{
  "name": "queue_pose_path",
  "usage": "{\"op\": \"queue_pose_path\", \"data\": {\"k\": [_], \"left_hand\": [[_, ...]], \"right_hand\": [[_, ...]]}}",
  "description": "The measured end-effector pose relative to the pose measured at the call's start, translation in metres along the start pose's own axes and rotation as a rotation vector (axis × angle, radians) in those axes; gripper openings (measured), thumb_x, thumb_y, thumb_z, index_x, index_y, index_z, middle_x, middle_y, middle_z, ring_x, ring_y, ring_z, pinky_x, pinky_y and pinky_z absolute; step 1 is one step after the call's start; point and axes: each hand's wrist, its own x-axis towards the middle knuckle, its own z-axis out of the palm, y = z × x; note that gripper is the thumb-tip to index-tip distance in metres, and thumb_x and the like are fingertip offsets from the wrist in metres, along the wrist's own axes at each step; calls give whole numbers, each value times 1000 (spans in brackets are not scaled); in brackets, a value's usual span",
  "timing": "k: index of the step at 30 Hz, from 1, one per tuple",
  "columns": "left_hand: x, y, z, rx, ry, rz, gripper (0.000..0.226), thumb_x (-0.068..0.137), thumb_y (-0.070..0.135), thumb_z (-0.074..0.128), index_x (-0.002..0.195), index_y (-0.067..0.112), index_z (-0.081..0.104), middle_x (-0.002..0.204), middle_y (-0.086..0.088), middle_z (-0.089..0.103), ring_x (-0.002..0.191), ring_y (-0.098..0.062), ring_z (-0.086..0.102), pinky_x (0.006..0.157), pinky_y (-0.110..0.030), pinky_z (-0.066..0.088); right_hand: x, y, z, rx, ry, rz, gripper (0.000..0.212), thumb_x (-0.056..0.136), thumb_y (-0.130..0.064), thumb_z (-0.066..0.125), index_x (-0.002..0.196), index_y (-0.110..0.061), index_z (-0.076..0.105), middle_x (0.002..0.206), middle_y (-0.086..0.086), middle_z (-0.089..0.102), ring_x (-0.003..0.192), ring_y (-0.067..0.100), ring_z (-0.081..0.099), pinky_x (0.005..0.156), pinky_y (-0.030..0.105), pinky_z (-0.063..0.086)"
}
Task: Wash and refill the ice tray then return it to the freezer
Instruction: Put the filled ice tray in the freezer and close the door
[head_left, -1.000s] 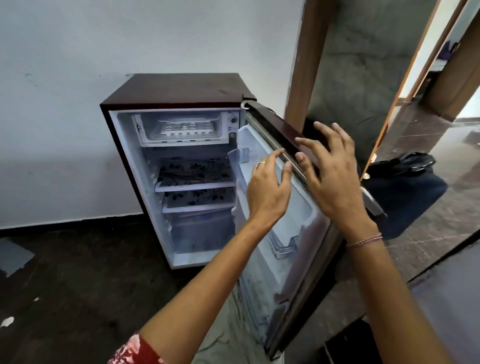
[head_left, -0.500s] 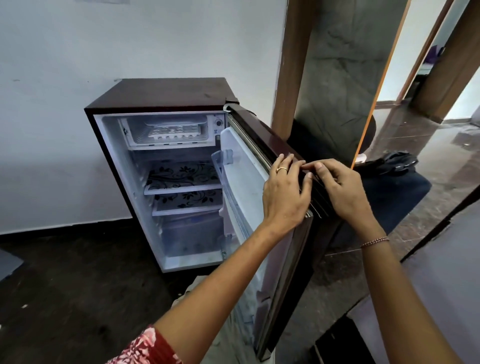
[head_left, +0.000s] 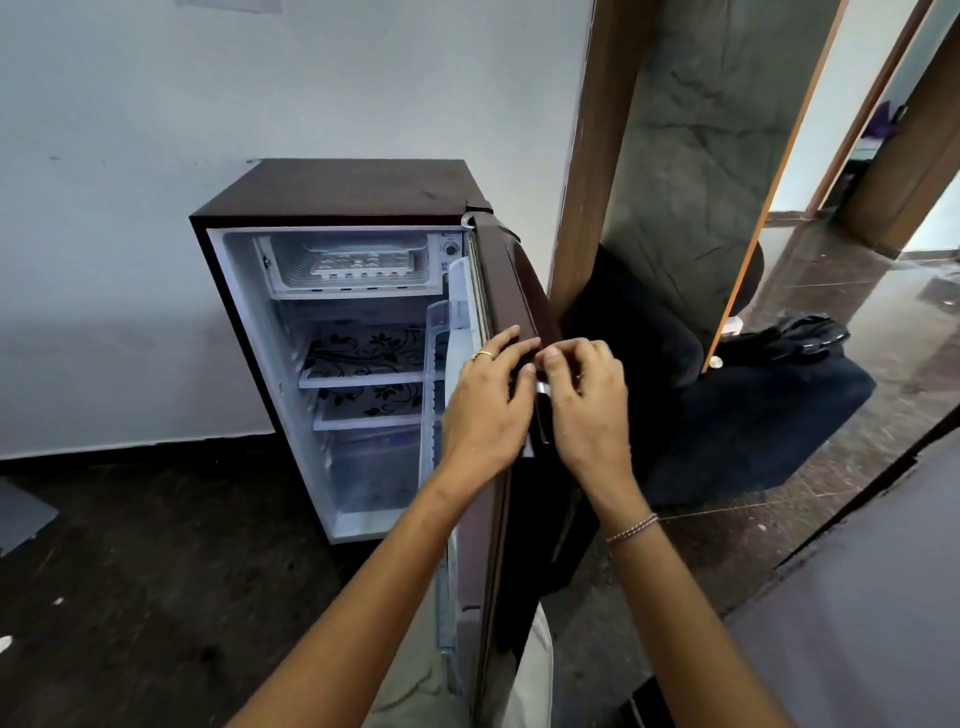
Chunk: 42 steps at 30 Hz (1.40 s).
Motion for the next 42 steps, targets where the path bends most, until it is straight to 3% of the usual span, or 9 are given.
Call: {"op": "queue_pose_path", "data": {"k": [4,7,12,17,23,26,28,36,42], "left_hand": [[-1,-19,-38,9,21,-39,31,93,18,50,121,24,62,137,12,50,121,-7,49,97,-22,38],[0,-31,-68,75,19,-81,30,92,19,51,117,28,64,134,14,52,122,-8,49,101,-31,41],[-1,-45,-110,411,38,-124,31,94,34,43,122,34,57,136,19,49,117,-16,53,90,-34,43],[2,-72,-131,634,126,-122,38,92,25,38,128,25,50,143,8,44,117,-22,52,86,-39,44],[18,-130,-170,817,207,23,42,92,23,41,133,20,51,140,2,50,117,-20,55,89,-37,40],[26,-155,-188,837,228,75,41,92,20,42,131,18,53,137,-1,54,120,-20,53,93,-37,37],[28,-171,-195,828,272,106,38,93,18,44,128,15,55,136,-5,55,124,-23,49,99,-40,35],[2,-224,-182,731,540,57,38,83,17,58,121,17,55,120,-9,49,106,-23,39,84,-36,37],[9,-262,-181,152,553,-250,24,90,31,56,105,14,46,100,-1,48,90,-17,51,75,-31,46]], "right_hand": [[-15,-16,30,69,-36,-71,13,93,-8,51,89,-5,63,94,2,55,94,16,45,84,17,33],[-18,-21,52,102,-99,-141,16,91,-3,51,91,-7,66,95,-4,51,94,12,45,85,8,31],[-20,-31,100,51,-171,-329,19,93,-8,49,104,-6,65,106,7,56,98,18,48,91,23,36],[-22,-47,151,69,-208,-421,27,91,-7,52,116,-4,61,120,8,57,106,15,45,97,29,40],[-43,-48,208,16,-315,-477,57,92,-10,51,145,-14,33,153,4,29,141,17,23,118,29,17],[-57,-45,239,4,-317,-370,68,94,-23,51,149,-26,12,159,-4,7,146,17,4,118,26,3],[-61,-46,258,95,-316,-200,71,94,-34,53,150,-23,11,159,-3,7,145,15,6,118,27,9],[-52,-39,313,291,-680,374,53,89,-61,42,114,-15,47,116,4,52,102,14,51,88,30,43],[-34,-43,348,335,-878,374,72,87,-67,35,138,-17,46,141,5,49,129,12,43,107,27,33]]}}
